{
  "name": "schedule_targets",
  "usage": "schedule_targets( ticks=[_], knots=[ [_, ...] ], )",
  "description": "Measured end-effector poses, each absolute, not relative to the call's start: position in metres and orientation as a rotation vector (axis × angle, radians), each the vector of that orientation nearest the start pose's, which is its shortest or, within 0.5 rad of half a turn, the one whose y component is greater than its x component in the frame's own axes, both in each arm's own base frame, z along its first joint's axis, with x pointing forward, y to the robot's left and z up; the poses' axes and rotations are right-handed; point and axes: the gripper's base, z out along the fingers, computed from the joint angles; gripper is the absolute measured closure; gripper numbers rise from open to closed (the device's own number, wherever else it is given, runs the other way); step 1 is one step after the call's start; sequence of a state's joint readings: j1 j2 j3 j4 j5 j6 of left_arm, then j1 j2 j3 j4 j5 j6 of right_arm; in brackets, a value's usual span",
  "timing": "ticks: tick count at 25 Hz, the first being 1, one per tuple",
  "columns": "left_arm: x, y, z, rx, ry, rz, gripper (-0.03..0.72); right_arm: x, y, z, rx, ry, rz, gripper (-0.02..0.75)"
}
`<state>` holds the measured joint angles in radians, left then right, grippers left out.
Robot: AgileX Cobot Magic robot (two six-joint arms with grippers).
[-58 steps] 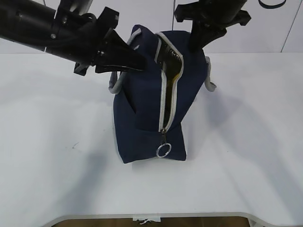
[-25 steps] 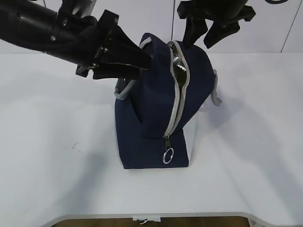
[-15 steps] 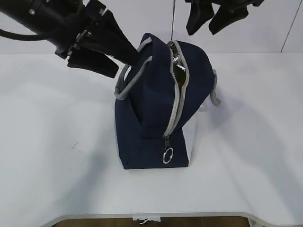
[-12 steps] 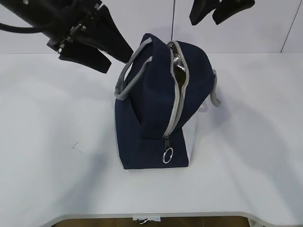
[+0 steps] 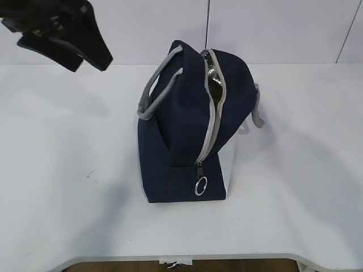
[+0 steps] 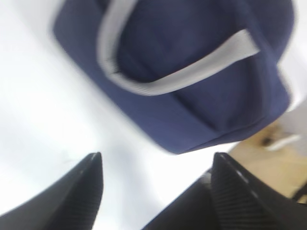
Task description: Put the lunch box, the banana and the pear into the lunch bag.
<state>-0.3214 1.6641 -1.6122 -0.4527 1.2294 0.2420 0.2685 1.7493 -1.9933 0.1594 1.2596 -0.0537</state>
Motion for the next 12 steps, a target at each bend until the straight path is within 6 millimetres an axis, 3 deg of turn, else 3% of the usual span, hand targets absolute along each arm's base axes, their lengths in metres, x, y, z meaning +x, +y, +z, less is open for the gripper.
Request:
schedule_targets(
  ticks=[6, 12],
  knots=[
    [0.289, -0.126, 0.382, 0.661, 2.586, -0.483, 0.181, 0.326, 0.104, 0.415, -0.432, 2.529, 0.288, 0.29],
    [0.254, -0.111, 0.396, 0.663, 2.546, -0.438, 0.223, 0.281, 0.091, 0.404, -0.406, 2.376, 0.292, 0.29]
  ],
)
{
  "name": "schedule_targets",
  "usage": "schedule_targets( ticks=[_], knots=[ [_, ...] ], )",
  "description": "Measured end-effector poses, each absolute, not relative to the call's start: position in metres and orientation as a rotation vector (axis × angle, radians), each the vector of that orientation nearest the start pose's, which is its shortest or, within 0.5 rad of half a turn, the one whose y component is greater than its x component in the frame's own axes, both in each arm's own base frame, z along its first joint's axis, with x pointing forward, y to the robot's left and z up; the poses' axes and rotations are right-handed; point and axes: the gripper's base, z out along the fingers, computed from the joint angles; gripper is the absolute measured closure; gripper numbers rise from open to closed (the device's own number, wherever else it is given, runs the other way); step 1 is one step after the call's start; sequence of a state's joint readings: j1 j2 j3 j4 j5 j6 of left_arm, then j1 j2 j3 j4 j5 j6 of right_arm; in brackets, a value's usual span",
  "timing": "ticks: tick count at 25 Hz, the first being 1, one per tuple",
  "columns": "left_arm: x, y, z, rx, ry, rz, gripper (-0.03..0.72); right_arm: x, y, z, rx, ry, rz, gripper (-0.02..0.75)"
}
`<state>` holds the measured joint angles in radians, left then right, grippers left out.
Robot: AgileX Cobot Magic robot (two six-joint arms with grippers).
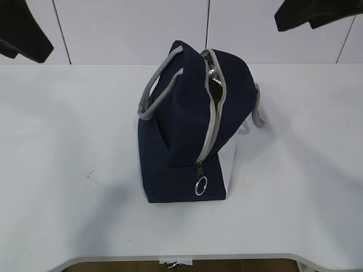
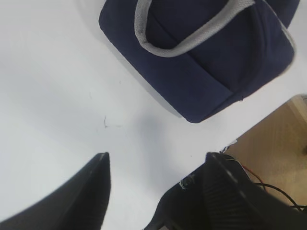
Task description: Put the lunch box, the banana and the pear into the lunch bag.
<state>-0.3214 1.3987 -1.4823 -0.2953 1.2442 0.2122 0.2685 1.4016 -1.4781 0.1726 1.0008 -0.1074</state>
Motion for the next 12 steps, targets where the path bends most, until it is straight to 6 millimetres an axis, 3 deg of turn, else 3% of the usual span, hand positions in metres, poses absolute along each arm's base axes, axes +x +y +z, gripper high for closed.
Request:
schedule_targets(
  ticks=[6, 9, 12],
  knots=[
    [0.222, -0.1, 0.404, 0.663, 2.508, -0.435, 0.229, 0.244, 0.081, 0.368, -0.359, 2.189, 0.318, 0.29],
    [0.213, -0.097, 0.406, 0.663, 2.499, -0.434, 0.23, 0.235, 0.077, 0.348, -0.32, 2.147, 0.32, 0.29],
    [0.211, -0.097, 0.406, 0.664, 2.496, -0.434, 0.231, 0.236, 0.077, 0.342, -0.31, 2.14, 0.315, 0.29]
  ],
)
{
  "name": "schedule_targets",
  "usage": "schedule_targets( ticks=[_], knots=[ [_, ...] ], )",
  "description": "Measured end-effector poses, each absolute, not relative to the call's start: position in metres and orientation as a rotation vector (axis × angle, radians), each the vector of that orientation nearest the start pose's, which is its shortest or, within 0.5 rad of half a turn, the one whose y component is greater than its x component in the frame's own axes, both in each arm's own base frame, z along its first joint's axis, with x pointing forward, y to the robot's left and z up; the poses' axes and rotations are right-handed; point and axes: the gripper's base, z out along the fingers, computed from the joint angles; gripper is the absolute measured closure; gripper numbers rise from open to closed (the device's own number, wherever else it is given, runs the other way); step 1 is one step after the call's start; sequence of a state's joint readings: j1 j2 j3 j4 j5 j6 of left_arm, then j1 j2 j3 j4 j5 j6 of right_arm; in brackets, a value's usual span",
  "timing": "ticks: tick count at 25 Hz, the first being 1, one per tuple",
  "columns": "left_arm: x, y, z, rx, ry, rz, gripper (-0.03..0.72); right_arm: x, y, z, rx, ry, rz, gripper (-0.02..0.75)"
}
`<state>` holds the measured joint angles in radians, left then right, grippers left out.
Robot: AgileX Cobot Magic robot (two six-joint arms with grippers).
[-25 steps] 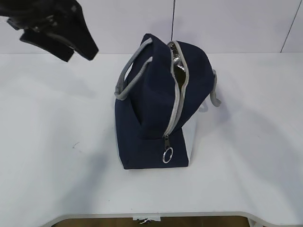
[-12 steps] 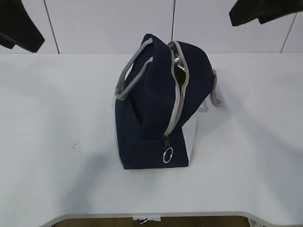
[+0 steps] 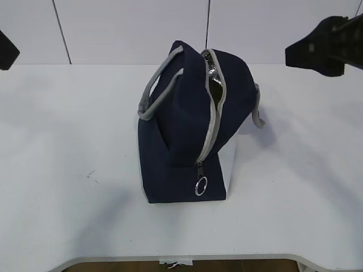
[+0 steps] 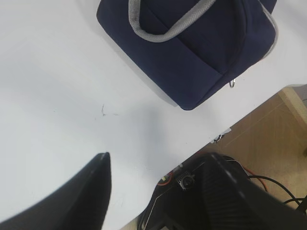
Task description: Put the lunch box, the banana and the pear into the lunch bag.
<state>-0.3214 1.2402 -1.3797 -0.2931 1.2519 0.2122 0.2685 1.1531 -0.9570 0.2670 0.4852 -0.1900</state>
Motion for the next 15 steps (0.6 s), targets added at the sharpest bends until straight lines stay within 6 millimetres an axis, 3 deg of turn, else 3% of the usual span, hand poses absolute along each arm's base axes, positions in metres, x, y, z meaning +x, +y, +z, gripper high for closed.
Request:
schedule_targets(
  ticks=[8, 12, 15],
  knots=[
    [0.211, -0.097, 0.406, 0.664, 2.496, -0.434, 0.233, 0.25, 0.078, 0.329, -0.328, 1.955, 0.224, 0.29],
    [0.211, -0.097, 0.406, 0.664, 2.497, -0.434, 0.234, 0.24, 0.087, 0.307, -0.421, 1.932, 0.198, 0.29],
    [0.211, -0.097, 0.406, 0.662, 2.498, -0.435, 0.235, 0.221, 0.105, 0.287, -0.497, 1.87, 0.232, 0.29]
  ],
)
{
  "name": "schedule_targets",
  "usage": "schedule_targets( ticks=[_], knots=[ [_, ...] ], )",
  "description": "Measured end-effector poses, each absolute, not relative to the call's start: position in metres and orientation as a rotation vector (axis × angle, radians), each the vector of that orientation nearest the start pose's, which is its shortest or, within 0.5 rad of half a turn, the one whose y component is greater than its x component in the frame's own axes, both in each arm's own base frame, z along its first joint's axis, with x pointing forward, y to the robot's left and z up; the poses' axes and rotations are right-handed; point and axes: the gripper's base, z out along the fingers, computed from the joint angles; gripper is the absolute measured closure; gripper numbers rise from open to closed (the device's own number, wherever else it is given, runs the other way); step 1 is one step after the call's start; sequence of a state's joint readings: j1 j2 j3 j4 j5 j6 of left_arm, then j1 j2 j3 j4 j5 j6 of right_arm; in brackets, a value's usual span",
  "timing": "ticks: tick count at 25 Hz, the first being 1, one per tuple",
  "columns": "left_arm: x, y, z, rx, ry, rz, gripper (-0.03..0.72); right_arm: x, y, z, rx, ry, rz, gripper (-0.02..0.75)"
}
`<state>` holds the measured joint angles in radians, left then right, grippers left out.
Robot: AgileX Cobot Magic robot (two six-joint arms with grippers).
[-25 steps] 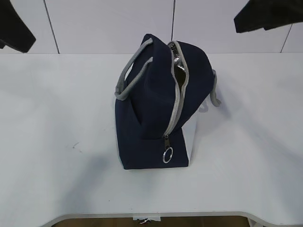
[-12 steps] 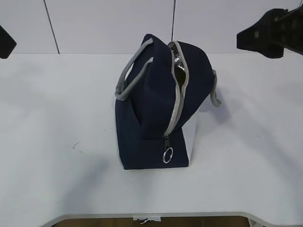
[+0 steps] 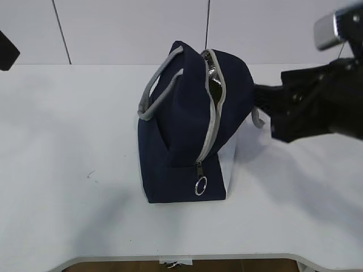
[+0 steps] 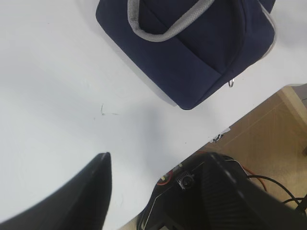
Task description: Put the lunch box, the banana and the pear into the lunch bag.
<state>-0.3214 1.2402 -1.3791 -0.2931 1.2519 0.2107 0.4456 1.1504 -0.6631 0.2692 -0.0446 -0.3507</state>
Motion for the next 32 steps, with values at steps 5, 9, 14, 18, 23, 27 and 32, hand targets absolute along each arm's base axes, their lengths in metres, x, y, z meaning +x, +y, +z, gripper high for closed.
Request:
schedule_targets(
  ticks=[5, 9, 14, 18, 23, 27, 32],
  knots=[
    [0.211, -0.097, 0.406, 0.662, 2.498, -0.435, 0.239, 0.194, 0.12, 0.253, -0.564, 1.796, 0.279, 0.29],
    [0.211, -0.097, 0.406, 0.662, 2.498, -0.435, 0.243, 0.18, 0.12, 0.236, -0.579, 1.749, 0.305, 0.29],
    [0.211, -0.097, 0.406, 0.662, 2.498, -0.435, 0.244, 0.169, 0.116, 0.214, -0.575, 1.777, 0.356, 0.29],
    [0.211, -0.097, 0.406, 0.662, 2.498, -0.435, 0.244, 0.169, 0.122, 0.198, -0.639, 1.826, 0.394, 0.29],
    [0.211, -0.097, 0.406, 0.662, 2.498, -0.435, 0.244, 0.175, 0.132, 0.18, -0.679, 1.849, 0.444, 0.29],
    [0.211, -0.097, 0.406, 0.662, 2.498, -0.435, 0.244, 0.179, 0.139, 0.168, -0.699, 1.843, 0.466, 0.29],
    [0.211, -0.097, 0.406, 0.662, 2.498, -0.435, 0.245, 0.189, 0.146, 0.147, -0.719, 1.908, 0.46, 0.29]
  ],
)
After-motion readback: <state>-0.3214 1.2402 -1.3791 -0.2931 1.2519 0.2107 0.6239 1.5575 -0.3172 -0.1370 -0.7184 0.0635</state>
